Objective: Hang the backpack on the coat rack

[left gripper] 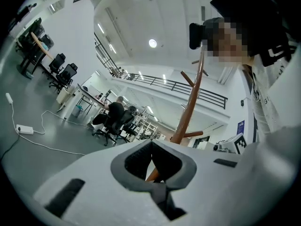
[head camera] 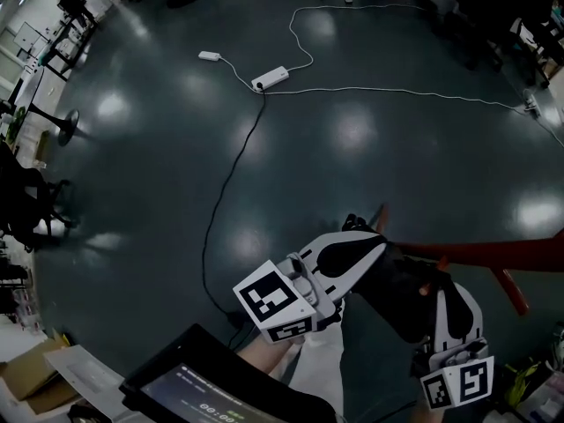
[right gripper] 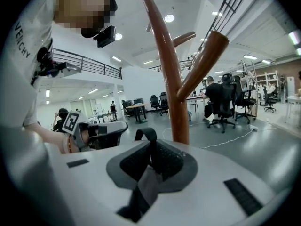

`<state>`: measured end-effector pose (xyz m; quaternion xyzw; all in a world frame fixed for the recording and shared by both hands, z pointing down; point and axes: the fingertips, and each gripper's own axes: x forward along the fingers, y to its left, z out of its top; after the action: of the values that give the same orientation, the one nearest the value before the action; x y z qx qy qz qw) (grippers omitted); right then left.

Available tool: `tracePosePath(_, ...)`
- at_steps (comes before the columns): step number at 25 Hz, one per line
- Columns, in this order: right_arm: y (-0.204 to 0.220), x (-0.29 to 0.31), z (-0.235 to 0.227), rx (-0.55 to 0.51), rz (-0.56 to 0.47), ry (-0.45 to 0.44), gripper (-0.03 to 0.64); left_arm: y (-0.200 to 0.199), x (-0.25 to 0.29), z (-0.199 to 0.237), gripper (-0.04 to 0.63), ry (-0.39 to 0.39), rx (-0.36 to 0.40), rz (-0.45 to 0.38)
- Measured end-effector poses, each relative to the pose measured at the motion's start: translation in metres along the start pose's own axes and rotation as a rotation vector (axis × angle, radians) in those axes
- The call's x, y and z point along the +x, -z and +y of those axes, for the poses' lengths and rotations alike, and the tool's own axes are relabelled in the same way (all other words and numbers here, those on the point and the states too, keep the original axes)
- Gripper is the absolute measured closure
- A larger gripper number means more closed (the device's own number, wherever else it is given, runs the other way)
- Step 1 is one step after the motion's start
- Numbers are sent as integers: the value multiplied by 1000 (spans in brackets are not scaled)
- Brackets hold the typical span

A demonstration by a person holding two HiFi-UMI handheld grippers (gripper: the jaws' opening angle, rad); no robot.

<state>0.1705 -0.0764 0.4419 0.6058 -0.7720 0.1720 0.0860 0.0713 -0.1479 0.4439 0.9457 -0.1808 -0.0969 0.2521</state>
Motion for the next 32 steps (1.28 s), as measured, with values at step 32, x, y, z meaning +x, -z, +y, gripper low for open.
tracePosePath(32, 3, 2, -21, -41, -118, 76, 574, 34, -2, 5, 586, -35, -49, 12)
